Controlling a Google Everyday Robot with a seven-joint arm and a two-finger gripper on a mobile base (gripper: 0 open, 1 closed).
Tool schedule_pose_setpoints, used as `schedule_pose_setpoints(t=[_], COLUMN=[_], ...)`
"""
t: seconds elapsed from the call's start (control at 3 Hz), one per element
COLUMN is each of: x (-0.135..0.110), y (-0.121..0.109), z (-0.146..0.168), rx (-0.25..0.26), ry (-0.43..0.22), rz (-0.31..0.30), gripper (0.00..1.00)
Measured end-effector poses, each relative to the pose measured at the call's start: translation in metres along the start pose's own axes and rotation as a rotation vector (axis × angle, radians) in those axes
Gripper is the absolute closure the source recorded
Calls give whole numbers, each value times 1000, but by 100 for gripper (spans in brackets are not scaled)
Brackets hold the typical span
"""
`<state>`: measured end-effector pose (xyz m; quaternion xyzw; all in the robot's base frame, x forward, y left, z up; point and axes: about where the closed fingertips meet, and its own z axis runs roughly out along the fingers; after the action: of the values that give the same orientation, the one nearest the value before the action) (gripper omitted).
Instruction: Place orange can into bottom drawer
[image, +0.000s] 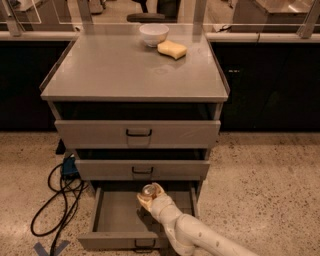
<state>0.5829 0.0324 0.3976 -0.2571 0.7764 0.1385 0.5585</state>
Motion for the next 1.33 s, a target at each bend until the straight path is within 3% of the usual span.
schedule_pose_setpoints(t=[0.33, 0.67, 1.0, 1.33], x=[32, 35, 28, 60], y=[-47, -75, -76, -76], z=[40, 48, 46, 51], rx=[140, 196, 201, 197], ry=[42, 49, 19, 17], rz=[-86, -97, -99, -42], gripper=[100, 100, 100, 100])
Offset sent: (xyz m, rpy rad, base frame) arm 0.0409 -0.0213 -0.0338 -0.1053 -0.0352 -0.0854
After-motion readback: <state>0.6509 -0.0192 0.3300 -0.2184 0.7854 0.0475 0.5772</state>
